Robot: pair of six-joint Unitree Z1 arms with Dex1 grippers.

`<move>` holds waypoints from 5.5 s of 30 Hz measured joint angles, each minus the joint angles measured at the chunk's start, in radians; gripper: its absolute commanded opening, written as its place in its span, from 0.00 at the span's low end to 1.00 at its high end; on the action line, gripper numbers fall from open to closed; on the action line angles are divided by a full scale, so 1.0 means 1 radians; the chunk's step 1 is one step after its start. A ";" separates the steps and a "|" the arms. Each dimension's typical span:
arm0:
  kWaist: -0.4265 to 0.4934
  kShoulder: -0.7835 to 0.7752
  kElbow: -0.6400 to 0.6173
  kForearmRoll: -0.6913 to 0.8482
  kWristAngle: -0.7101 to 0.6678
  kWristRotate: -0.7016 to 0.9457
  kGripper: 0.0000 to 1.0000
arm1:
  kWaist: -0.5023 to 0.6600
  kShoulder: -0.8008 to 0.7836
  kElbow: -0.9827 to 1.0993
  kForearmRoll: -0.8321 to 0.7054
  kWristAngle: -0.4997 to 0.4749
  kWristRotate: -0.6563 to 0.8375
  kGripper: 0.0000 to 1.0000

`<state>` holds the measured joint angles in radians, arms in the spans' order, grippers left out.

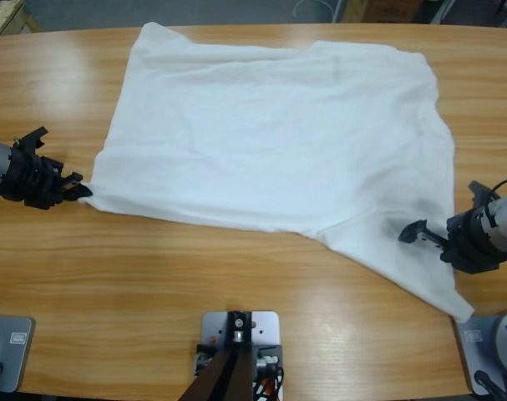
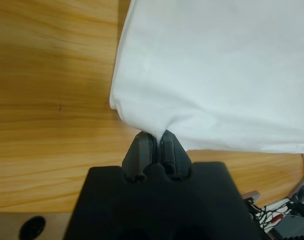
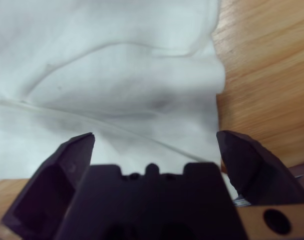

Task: Fold clothes

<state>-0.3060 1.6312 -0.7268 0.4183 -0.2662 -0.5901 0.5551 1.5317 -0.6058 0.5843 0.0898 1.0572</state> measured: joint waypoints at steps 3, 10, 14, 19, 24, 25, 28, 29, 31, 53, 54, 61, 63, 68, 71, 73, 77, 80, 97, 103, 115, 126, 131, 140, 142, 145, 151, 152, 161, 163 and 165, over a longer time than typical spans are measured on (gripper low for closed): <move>0.003 0.008 -0.004 0.000 0.000 0.003 0.00 | 0.000 0.000 0.000 -0.003 0.000 0.000 1.00; 0.005 0.013 -0.008 0.000 0.000 0.004 0.00 | 0.000 0.005 0.002 -0.015 0.005 0.000 1.00; 0.005 0.013 -0.008 -0.002 -0.009 0.013 0.00 | 0.000 0.011 0.007 -0.021 0.003 -0.001 1.00; 0.013 0.013 -0.020 -0.004 -0.015 0.053 0.00 | 0.000 0.012 0.007 -0.026 -0.003 -0.030 1.00; 0.064 0.013 -0.043 -0.007 -0.015 0.100 0.00 | 0.000 0.011 0.007 -0.026 -0.004 -0.055 1.00; 0.073 0.013 -0.043 -0.007 -0.015 0.105 0.00 | 0.000 0.011 0.007 -0.026 -0.004 -0.056 1.00; 0.101 0.014 -0.050 -0.007 -0.015 0.128 0.00 | 0.000 0.011 0.007 -0.026 -0.004 -0.057 1.00; 0.108 0.017 -0.055 -0.007 -0.015 0.136 0.00 | 0.000 0.011 0.007 -0.026 -0.004 -0.058 1.00; 0.115 0.027 -0.066 -0.007 -0.015 0.144 0.00 | 0.000 0.011 0.007 -0.026 -0.003 -0.058 1.00; 0.118 0.043 -0.078 -0.007 -0.015 0.161 0.00 | 0.076 0.046 -0.002 -0.060 0.064 -0.047 0.25; 0.118 0.043 -0.078 -0.007 -0.015 0.161 0.00 | 0.077 0.046 -0.002 -0.060 0.064 -0.047 0.11; 0.119 0.043 -0.078 -0.007 -0.015 0.161 0.00 | 0.086 0.048 0.003 -0.073 0.087 -0.045 0.00; 0.119 0.043 -0.078 -0.007 -0.015 0.161 0.00 | 0.087 0.046 0.009 -0.088 0.090 -0.042 0.00; 0.119 0.043 -0.078 -0.007 -0.015 0.162 0.00 | 0.089 0.035 0.023 -0.114 0.097 -0.035 0.00; 0.119 0.043 -0.078 -0.007 -0.015 0.162 0.00 | 0.089 0.027 0.037 -0.146 0.107 -0.036 0.00; 0.119 0.043 -0.078 -0.007 -0.015 0.162 0.00 | 0.089 0.027 0.043 -0.175 0.119 -0.036 0.00; 0.119 0.043 -0.078 -0.007 -0.015 0.162 0.00 | 0.089 0.027 0.046 -0.213 0.144 -0.056 0.00; 0.119 0.043 -0.078 -0.007 -0.015 0.162 0.00 | 0.090 0.027 0.040 -0.196 0.144 -0.087 0.00; 0.119 0.048 -0.078 -0.007 -0.015 0.165 0.00 | 0.037 0.027 -0.081 -0.011 0.140 -0.211 0.00; 0.119 0.053 -0.078 -0.007 -0.015 0.165 0.00 | 0.006 -0.007 -0.115 0.053 0.128 -0.263 0.00; 0.132 0.055 -0.078 -0.007 -0.015 0.165 0.00 | -0.157 -0.113 -0.159 0.118 0.120 -0.375 0.00; 0.150 0.054 -0.086 -0.007 -0.016 0.174 0.00 | -0.211 -0.135 -0.311 0.168 0.113 -0.500 0.00; 0.169 0.050 -0.142 0.022 -0.028 0.194 0.00 | -0.252 -0.089 -0.385 0.200 0.112 -0.561 0.00; 0.173 0.068 -0.370 0.176 -0.097 0.235 0.00 | -0.300 0.000 -0.432 0.216 0.112 -0.636 0.00; 0.173 0.093 -0.405 0.202 -0.107 0.243 0.00 | -0.302 0.025 -0.448 0.216 0.112 -0.646 0.00; 0.173 0.124 -0.429 0.217 -0.115 0.246 0.00 | -0.309 0.062 -0.481 0.216 0.112 -0.664 0.00; 0.175 0.172 -0.430 0.227 -0.116 0.249 0.00 | -0.324 0.117 -0.518 0.216 0.112 -0.694 0.00; 0.176 0.180 -0.430 0.227 -0.116 0.250 0.00 | -0.328 0.122 -0.520 0.216 0.112 -0.698 0.00; 0.191 0.235 -0.457 0.228 -0.116 0.258 0.00 | -0.368 0.180 -0.545 0.216 0.112 -0.731 0.00; 0.191 0.249 -0.472 0.228 -0.116 0.258 0.00 | -0.370 0.197 -0.568 0.216 0.112 -0.736 0.00; 0.191 0.266 -0.480 0.228 -0.116 0.258 0.00 | -0.370 0.213 -0.582 0.216 0.112 -0.744 0.00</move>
<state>-0.1151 1.8974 -1.2070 0.6460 -0.3820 -0.3316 0.1846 1.7443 -1.1882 0.8005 0.2020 0.3132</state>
